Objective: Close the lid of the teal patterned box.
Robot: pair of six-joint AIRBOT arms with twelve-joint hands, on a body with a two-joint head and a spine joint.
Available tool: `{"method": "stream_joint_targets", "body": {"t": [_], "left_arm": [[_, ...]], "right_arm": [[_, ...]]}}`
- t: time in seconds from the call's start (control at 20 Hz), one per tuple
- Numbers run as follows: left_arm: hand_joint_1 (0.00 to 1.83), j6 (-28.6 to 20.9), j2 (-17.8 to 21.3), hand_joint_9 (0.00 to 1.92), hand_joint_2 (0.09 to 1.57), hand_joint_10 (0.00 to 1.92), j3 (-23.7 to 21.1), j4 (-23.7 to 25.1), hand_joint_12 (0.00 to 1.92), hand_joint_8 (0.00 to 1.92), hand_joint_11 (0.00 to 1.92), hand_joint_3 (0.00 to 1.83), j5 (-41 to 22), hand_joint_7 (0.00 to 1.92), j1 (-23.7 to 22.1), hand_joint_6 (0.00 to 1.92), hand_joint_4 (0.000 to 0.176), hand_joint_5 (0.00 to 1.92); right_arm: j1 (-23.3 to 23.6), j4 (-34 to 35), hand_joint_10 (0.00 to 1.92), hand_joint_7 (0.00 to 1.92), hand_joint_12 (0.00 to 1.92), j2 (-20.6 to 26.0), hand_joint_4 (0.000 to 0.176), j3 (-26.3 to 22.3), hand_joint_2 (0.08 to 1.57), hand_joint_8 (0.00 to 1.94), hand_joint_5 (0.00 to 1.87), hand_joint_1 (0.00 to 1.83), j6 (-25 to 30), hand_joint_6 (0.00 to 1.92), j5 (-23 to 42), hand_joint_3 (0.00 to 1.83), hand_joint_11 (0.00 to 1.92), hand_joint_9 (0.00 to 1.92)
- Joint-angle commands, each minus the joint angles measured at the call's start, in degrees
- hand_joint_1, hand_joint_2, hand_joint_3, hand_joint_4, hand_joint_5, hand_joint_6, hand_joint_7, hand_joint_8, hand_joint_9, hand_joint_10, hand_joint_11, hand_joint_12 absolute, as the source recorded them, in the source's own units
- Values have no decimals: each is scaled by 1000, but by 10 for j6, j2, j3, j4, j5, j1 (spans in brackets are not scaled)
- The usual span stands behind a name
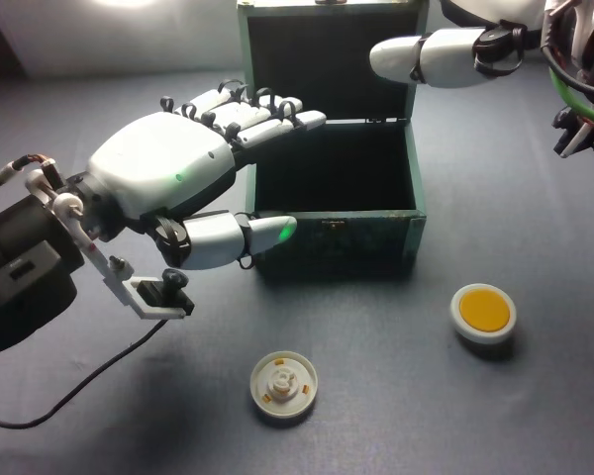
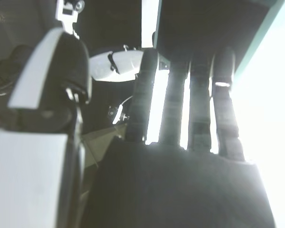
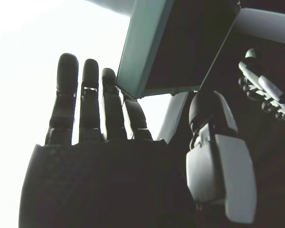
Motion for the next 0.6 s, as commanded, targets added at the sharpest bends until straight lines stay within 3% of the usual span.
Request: {"method": "stream_joint_targets", "body": {"t": [0.0,0.1,0.25,0.35,0.4,0.45,0.5,0.55], "left_arm": [[302,-3,0,125,1338,5,2,-7,817,1,0,0,-70,119,-8,1,52,135],[282,-4,0,131,1331,7,2,-8,803,4,0,0,-70,128,-7,0,50,132],[280,-4,0,125,1335,3,2,-14,776,0,0,0,-71,118,-6,1,58,128],[315,-4,0,130,1328,7,3,-19,816,3,0,0,-71,110,-5,0,84,123],[297,-4,0,157,1329,15,3,-21,908,5,0,0,-72,127,-4,0,84,116],[319,-4,0,164,1344,14,3,-23,980,2,0,3,-74,128,-3,3,89,123],[342,-4,0,145,1351,4,3,-25,981,0,0,4,-76,111,-3,1,97,116],[352,-4,1,100,1361,1,3,-26,922,0,0,4,-77,76,-3,1,95,118]], "right_arm": [[8,-2,618,181,1633,3,0,0,1266,12,94,88,0,18,63,1,0,0],[8,-3,578,175,1595,3,0,-8,1303,7,116,57,0,18,63,5,0,10],[8,-9,737,223,1701,3,0,-22,1336,17,100,70,0,4,73,3,0,0],[8,-16,1239,397,1897,5,0,-32,1370,123,157,62,0,39,79,2,0,10],[8,-19,1168,371,1902,6,0,-37,1374,124,116,46,0,20,83,3,0,1],[8,-21,1367,292,1917,8,0,-41,1392,529,112,19,0,8,86,0,8,9],[8,-23,1508,210,1920,10,0,-44,1392,891,148,6,0,16,88,0,133,55],[8,-24,1289,193,1921,10,0,-45,1392,734,168,0,0,18,89,0,33,44]]}}
